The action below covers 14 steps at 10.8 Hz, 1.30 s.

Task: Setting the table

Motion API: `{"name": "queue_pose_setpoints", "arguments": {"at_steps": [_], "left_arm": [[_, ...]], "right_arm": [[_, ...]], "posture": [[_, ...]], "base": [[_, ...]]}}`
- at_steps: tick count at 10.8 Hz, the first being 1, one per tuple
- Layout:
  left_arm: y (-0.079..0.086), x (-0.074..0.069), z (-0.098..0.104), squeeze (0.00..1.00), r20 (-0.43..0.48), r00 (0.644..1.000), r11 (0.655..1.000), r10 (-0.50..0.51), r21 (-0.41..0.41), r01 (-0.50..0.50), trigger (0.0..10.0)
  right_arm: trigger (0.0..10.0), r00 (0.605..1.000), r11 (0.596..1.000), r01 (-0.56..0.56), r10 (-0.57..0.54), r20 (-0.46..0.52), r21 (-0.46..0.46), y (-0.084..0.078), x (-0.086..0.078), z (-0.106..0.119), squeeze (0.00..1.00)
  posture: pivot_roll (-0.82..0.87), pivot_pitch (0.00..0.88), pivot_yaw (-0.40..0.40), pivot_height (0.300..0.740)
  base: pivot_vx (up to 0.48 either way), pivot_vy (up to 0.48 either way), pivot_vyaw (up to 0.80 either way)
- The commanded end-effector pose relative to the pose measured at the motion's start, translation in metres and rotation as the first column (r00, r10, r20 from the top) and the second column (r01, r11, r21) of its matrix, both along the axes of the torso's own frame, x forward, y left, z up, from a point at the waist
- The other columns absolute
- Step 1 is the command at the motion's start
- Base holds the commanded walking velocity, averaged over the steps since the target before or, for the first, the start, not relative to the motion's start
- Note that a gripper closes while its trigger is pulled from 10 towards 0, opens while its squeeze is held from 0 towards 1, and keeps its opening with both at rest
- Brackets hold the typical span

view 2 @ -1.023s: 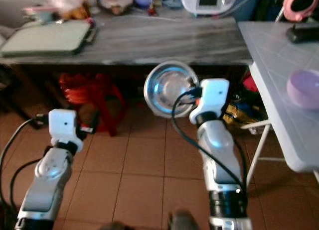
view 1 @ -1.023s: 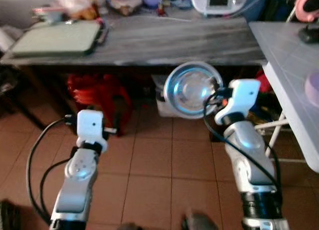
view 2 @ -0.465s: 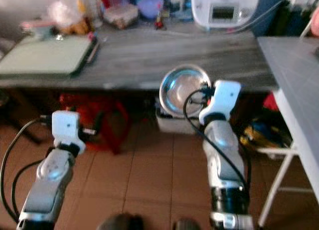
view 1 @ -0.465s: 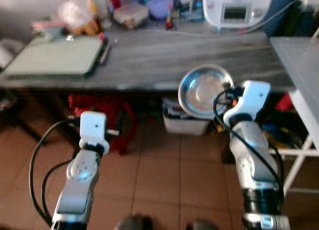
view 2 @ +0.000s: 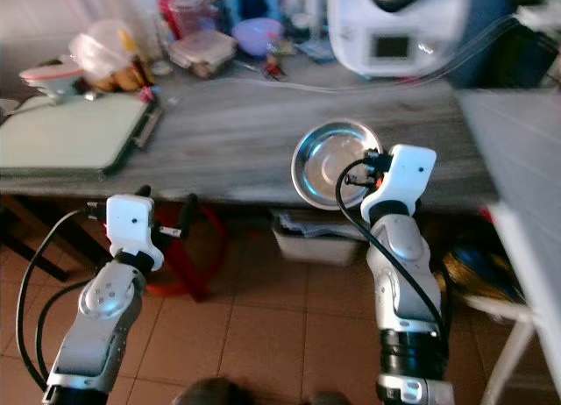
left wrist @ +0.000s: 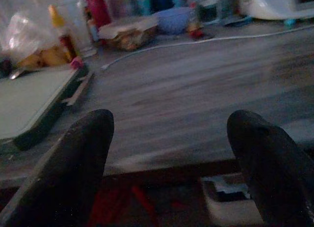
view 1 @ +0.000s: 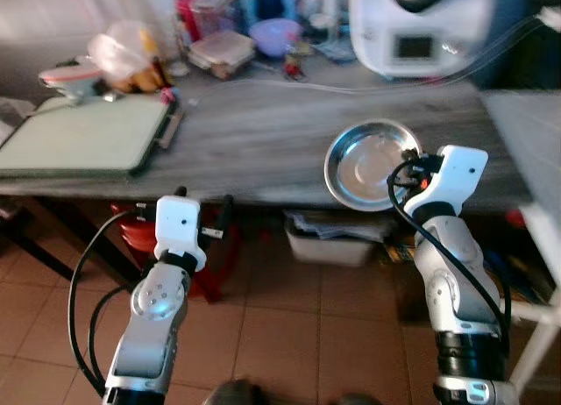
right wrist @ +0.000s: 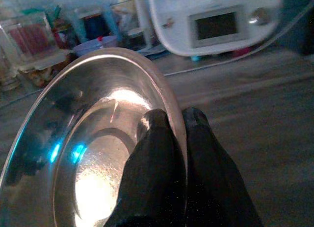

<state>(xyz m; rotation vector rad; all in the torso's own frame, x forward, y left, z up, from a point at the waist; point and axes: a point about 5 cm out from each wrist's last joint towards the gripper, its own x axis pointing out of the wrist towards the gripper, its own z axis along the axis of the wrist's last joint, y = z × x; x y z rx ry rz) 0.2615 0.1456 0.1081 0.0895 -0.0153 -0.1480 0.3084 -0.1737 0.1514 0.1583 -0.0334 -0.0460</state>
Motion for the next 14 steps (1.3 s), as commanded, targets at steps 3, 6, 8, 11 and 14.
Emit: {"name": "queue_pose_setpoints", "arguments": {"at_steps": [3, 6, 8, 11, 14], "left_arm": [[0.008, 0.001, 0.003, 0.00, 0.004, 0.999, 0.999, 0.050, -0.009, -0.050, 10.0], [0.010, 0.000, 0.002, 0.00, -0.003, 0.998, 0.998, 0.057, -0.009, -0.057, 10.0], [0.008, 0.001, 0.003, 0.00, 0.000, 0.999, 0.999, 0.051, -0.012, -0.051, 10.0], [0.007, 0.001, 0.002, 0.00, -0.001, 0.999, 0.999, 0.049, -0.012, -0.049, 10.0], [0.006, 0.000, 0.001, 0.00, 0.001, 0.998, 0.998, 0.058, -0.006, -0.058, 10.0]], "right_arm": [[0.0, 0.995, 0.996, -0.044, 0.051, -0.091, 0.074, 0.009, 0.006, -0.009, 0.00], [10.0, 0.981, 0.993, 0.001, 0.022, -0.194, 0.114, 0.006, 0.009, -0.023, 0.00], [10.0, 0.973, 0.993, 0.025, 0.002, -0.231, 0.114, 0.003, 0.010, -0.030, 1.00], [10.0, 0.974, 0.994, 0.056, -0.034, -0.225, 0.095, -0.003, 0.010, -0.031, 1.00], [10.0, 0.980, 0.992, 0.107, -0.094, -0.178, 0.066, -0.011, 0.014, -0.024, 1.00]], "posture": [[-0.05, 0.069, 0.081, 0.740], [-0.04, 0.066, 0.079, 0.740], [-0.04, 0.064, 0.080, 0.740], [-0.04, 0.066, 0.081, 0.740], [-0.04, 0.071, 0.083, 0.740]], "base": [[0.309, 0.000, 0.00], [0.000, 0.000, 0.00], [0.000, 0.000, 0.00], [0.000, 0.000, 0.00], [0.000, 0.000, 0.00]]}}
